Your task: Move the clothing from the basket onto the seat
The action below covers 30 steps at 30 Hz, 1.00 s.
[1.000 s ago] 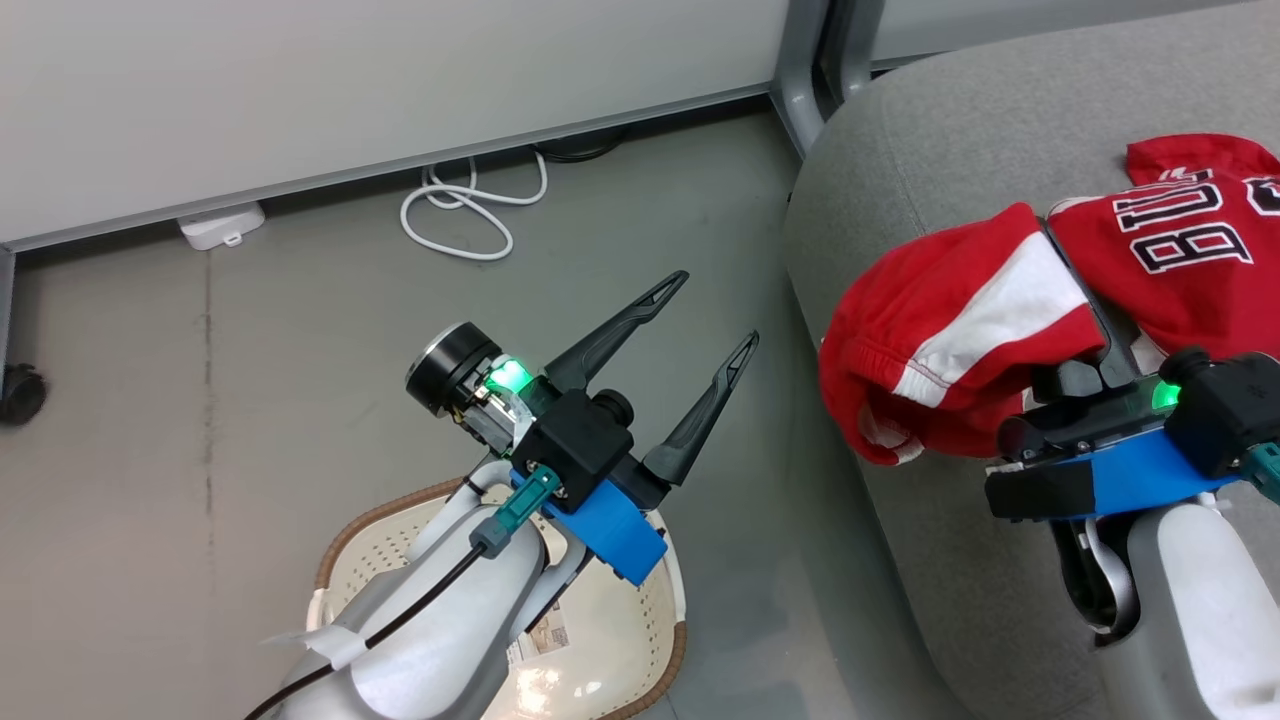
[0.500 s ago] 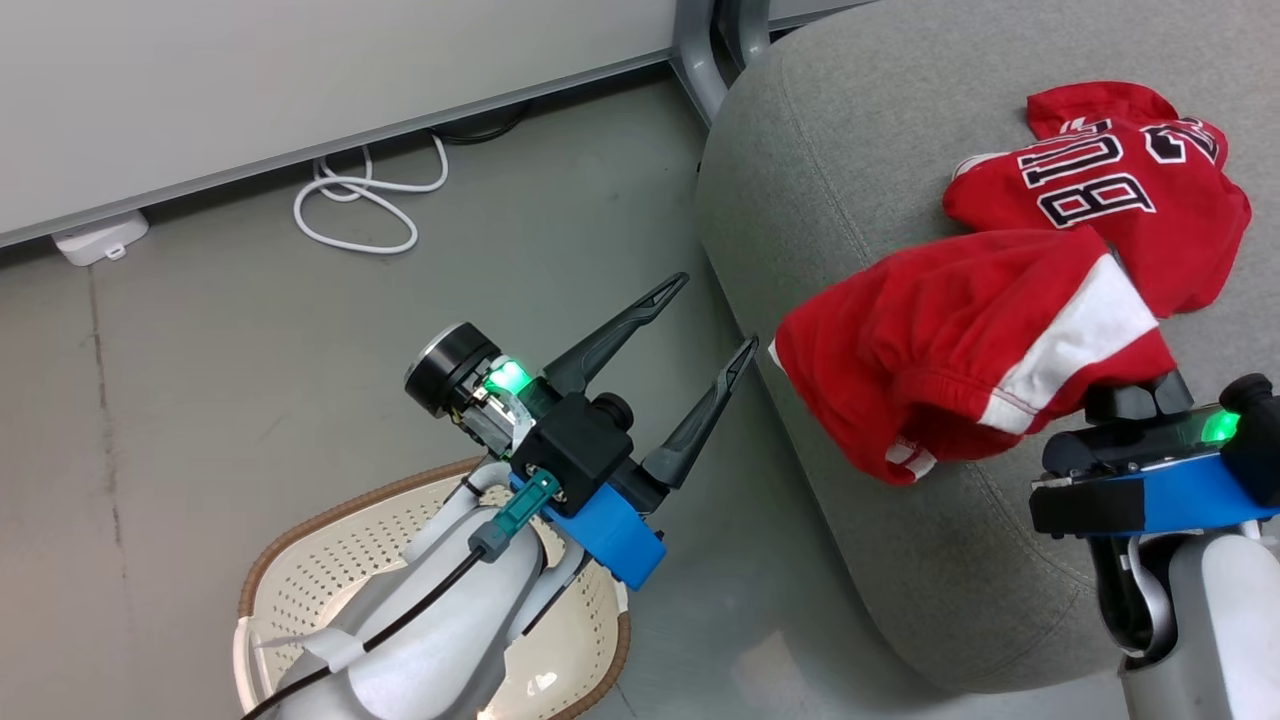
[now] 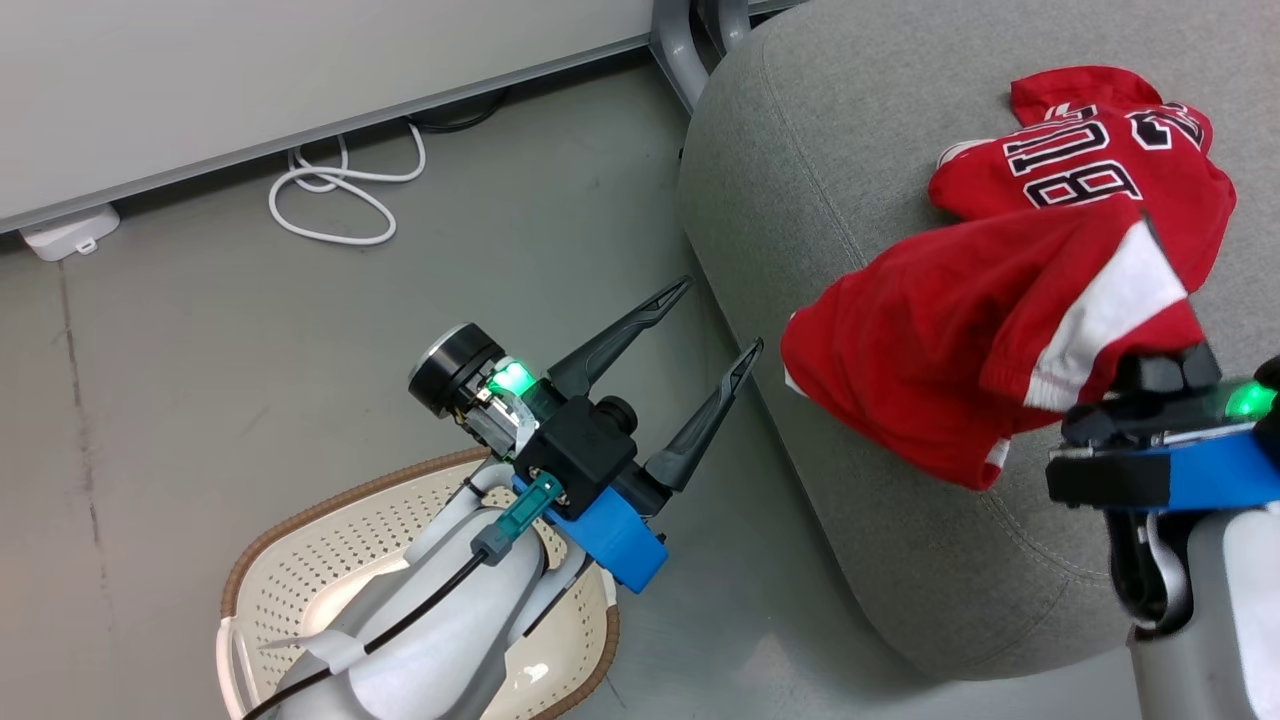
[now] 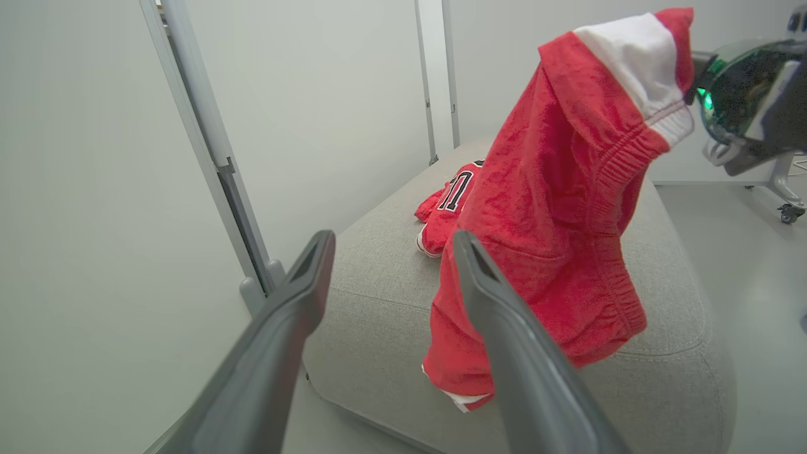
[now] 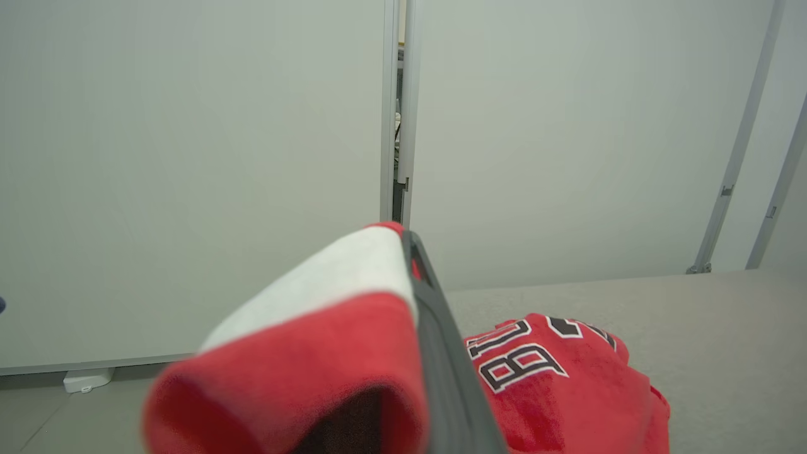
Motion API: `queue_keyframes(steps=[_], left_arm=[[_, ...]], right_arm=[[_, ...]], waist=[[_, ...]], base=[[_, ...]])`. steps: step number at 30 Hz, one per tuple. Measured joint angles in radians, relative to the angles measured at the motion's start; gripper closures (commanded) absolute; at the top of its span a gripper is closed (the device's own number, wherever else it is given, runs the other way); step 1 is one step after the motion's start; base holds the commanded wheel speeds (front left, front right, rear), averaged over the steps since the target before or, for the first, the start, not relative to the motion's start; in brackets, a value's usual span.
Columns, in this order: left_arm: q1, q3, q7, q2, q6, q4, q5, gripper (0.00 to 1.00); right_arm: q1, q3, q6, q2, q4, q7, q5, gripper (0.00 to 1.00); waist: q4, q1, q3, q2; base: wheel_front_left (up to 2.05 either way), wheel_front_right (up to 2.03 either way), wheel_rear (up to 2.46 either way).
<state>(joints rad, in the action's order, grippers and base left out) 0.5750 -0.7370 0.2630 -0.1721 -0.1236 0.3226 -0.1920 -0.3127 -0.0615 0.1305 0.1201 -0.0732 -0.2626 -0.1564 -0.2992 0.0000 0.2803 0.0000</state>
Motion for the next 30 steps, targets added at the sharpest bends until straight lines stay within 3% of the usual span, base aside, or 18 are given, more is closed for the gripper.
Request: queue_keyframes(steps=[8, 15, 22, 30], left_arm=[[0.027, 0.011, 0.000, -0.012, 0.000, -0.008, 0.015, 0.00], [0.075, 0.004, 0.000, -0.022, 0.000, -0.004, 0.027, 0.00], [0.138, -0.006, -0.005, -0.032, 0.000, -0.007, 0.039, 0.00], [0.180, -0.007, -0.006, -0.043, 0.001, -0.009, 0.046, 0.00]], right_arm=[[-0.202, -0.031, 0.000, 0.010, 0.019, 0.000, 0.013, 1.00], [-0.419, -0.149, 0.000, 0.060, 0.030, 0.000, 0.018, 1.00], [-0.629, -0.303, 0.000, 0.197, -0.013, 0.000, 0.020, 1.00], [-0.752, -0.427, 0.000, 0.393, -0.207, -0.001, -0.040, 1.00]], waist=[[0.001, 0.0000, 0.060, 0.0000], [0.019, 0.0000, 0.161, 0.0000], [0.042, 0.0001, 0.280, 0.0000], [0.048, 0.0001, 0.395, 0.0000]], base=[[0.00, 0.00, 0.00], [0.00, 0.00, 0.00], [0.00, 0.00, 0.00], [0.00, 0.00, 0.00]])
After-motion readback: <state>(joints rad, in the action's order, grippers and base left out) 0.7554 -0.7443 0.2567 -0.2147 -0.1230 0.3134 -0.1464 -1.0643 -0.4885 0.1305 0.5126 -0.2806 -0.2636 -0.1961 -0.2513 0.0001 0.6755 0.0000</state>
